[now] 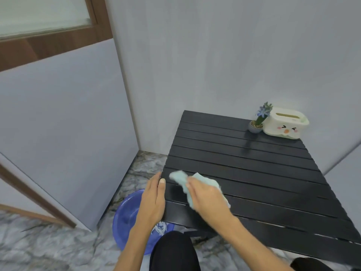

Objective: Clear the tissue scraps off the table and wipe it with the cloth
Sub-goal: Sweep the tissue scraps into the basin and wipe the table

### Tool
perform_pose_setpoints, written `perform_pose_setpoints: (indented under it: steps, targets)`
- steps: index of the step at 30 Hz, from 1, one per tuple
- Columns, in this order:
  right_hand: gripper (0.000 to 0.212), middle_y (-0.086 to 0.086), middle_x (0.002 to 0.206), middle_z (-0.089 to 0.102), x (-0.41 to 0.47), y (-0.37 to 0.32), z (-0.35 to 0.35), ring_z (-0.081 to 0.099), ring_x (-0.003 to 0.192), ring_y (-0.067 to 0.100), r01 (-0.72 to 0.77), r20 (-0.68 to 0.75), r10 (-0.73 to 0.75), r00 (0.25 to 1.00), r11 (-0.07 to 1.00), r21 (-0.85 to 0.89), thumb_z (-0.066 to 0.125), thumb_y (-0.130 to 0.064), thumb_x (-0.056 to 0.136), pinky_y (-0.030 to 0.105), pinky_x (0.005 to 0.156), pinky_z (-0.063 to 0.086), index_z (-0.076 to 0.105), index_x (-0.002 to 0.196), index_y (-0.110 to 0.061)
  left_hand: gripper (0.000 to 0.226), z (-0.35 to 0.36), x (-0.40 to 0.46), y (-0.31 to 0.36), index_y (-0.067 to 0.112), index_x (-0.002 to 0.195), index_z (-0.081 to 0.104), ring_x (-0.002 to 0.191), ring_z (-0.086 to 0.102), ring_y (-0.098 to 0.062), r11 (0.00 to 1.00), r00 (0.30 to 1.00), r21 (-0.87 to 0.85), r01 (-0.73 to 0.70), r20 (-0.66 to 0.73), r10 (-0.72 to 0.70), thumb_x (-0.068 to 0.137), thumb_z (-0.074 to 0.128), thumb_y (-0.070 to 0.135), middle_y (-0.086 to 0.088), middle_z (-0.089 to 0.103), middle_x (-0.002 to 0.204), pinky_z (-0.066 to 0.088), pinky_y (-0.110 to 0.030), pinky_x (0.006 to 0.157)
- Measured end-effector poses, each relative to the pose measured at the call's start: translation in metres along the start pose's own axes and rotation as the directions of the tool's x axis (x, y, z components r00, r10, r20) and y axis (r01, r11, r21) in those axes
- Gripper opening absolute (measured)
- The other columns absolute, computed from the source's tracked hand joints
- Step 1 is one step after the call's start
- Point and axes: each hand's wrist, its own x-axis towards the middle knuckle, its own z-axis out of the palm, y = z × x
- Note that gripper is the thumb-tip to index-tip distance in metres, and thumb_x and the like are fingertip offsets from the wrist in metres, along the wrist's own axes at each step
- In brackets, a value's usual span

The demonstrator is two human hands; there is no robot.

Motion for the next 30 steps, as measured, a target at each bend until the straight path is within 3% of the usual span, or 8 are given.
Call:
perform_pose_setpoints:
  steps: [7,12,14,18,21,23,27,30]
  targets:
    - [0.028,-0.007,0.091,0.065,-0.01,0.001,0.02,0.055,0.087,0.009,-0.094,0.09,0.069,0.994,0.946,0.311,0.04,-0.031,0.099,0.03,0.083,0.045,0.064,0.089,-0.02,0.053,0.0,0.0,-0.001,0.026,0.148,0.037,0.127,0.035,0.012,1.0,1.0,0.029,-0.002,0.022,0.001,0.101,0.03,0.049,0.02,0.04,0.145,0.023,-0.004,0.097]
    - [0.067,0.003,0.154,0.037,-0.001,0.02,0.041,0.021,0.146,0.019,-0.174,0.253,0.125,0.959,0.967,0.184,0.023,-0.048,0.094,0.039,0.12,0.014,0.042,0.145,-0.009,0.056,0.003,0.002,-0.005,0.024,0.15,0.034,0.137,0.031,0.002,0.989,0.997,0.136,-0.055,0.059,0.048,0.101,0.028,0.05,0.013,0.036,0.152,0.021,-0.013,0.107]
    - [0.078,0.0,0.163,0.01,0.013,0.035,0.043,-0.001,0.15,0.018,-0.219,0.344,0.181,0.921,0.973,0.075,0.012,-0.055,0.089,0.037,0.12,-0.005,0.02,0.154,-0.013,0.058,0.005,0.003,-0.006,0.022,0.151,0.032,0.142,0.025,-0.001,0.976,0.994,0.201,-0.085,0.084,0.07,0.101,0.027,0.05,0.01,0.032,0.156,0.018,-0.018,0.112]
    - [0.066,0.005,0.163,-0.009,0.048,0.049,0.048,-0.013,0.149,0.022,-0.344,0.385,0.357,0.851,0.933,-0.105,0.018,-0.046,0.101,0.044,0.119,-0.008,0.001,0.155,-0.012,0.059,0.009,0.01,-0.005,0.02,0.153,0.028,0.144,0.019,-0.003,0.948,0.986,0.288,-0.14,0.128,0.106,0.101,0.029,0.048,0.008,0.027,0.158,0.012,-0.016,0.112]
    - [0.068,0.016,0.162,-0.003,0.056,0.029,0.051,-0.005,0.148,0.034,-0.319,0.404,0.385,0.83,0.921,-0.221,0.018,-0.045,0.1,0.05,0.119,0.002,0.005,0.154,-0.005,0.059,0.014,0.019,-0.005,0.019,0.153,0.027,0.145,0.018,-0.005,0.914,0.978,0.356,-0.193,0.147,0.149,0.102,0.028,0.048,0.006,0.025,0.16,0.01,-0.018,0.114]
    - [0.068,0.022,0.155,0.024,0.053,0.018,0.047,0.023,0.141,0.038,-0.219,0.381,0.303,0.873,0.943,-0.249,0.029,-0.047,0.097,0.05,0.108,0.025,0.028,0.147,-0.001,0.063,0.016,0.027,-0.006,0.017,0.153,0.027,0.146,0.018,-0.007,0.896,0.972,0.385,-0.223,0.155,0.175,0.1,0.027,0.051,0.003,0.026,0.16,0.01,-0.02,0.115]
    - [0.036,0.012,0.099,0.058,0.061,0.043,0.048,0.055,0.089,0.033,-0.155,0.119,0.179,0.977,0.971,-0.183,0.05,-0.039,0.082,0.041,0.075,0.04,0.06,0.096,-0.007,0.066,0.021,0.041,-0.005,0.015,0.152,0.028,0.146,0.019,-0.01,0.862,0.959,0.425,-0.275,0.187,0.214,0.099,0.029,0.053,0.001,0.026,0.16,0.012,-0.022,0.116]
    - [0.033,0.008,0.107,0.059,0.061,0.067,0.057,0.055,0.102,0.032,-0.152,0.105,0.16,0.982,0.985,-0.078,0.05,-0.035,0.085,0.042,0.088,0.04,0.059,0.103,-0.009,0.068,0.024,0.048,-0.005,0.014,0.152,0.028,0.146,0.02,-0.012,0.835,0.949,0.455,-0.309,0.209,0.237,0.098,0.032,0.055,0.001,0.025,0.16,0.013,-0.024,0.117]
